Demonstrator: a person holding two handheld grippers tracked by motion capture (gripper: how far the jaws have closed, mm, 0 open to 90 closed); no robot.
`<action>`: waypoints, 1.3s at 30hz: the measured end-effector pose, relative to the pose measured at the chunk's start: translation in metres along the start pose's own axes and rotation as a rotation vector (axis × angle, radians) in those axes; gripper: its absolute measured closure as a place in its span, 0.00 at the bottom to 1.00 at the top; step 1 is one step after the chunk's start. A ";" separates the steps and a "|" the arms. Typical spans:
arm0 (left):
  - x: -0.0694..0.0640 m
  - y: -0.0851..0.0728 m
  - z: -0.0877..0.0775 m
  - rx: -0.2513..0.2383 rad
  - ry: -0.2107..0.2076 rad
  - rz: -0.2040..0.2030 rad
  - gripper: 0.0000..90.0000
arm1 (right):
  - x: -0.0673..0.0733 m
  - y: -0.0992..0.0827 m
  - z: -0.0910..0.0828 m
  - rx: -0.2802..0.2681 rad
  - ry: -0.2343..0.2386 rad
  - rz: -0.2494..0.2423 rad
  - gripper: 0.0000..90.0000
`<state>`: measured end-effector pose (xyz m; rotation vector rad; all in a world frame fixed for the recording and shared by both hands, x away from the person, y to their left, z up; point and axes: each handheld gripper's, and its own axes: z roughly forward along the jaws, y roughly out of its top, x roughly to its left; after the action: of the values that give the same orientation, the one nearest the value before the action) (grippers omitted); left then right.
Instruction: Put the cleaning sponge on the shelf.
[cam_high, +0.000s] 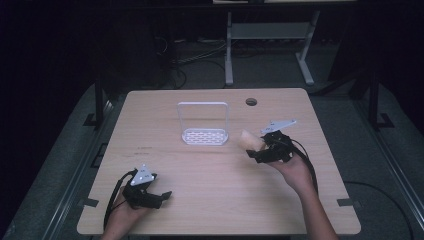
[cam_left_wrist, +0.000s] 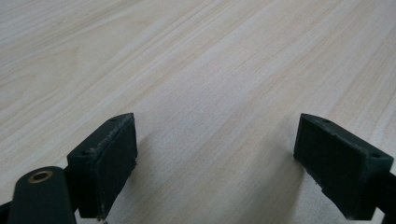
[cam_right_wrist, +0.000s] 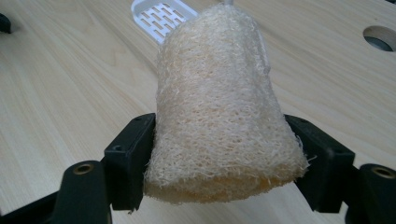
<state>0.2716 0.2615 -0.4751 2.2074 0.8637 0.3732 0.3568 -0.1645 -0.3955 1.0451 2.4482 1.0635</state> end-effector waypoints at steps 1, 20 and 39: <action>0.000 0.000 0.000 0.001 0.000 0.001 0.14 | 0.001 0.002 0.001 0.000 0.002 -0.001 0.32; 0.000 0.000 0.000 -0.002 0.000 0.001 0.14 | 0.021 0.030 0.028 0.005 0.055 -0.055 0.32; 0.000 0.000 0.000 0.001 -0.001 0.001 0.14 | 0.034 0.051 0.050 0.009 0.077 -0.092 0.32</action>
<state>0.2717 0.2615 -0.4749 2.2090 0.8631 0.3723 0.3833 -0.0903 -0.3920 0.9010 2.5366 1.0837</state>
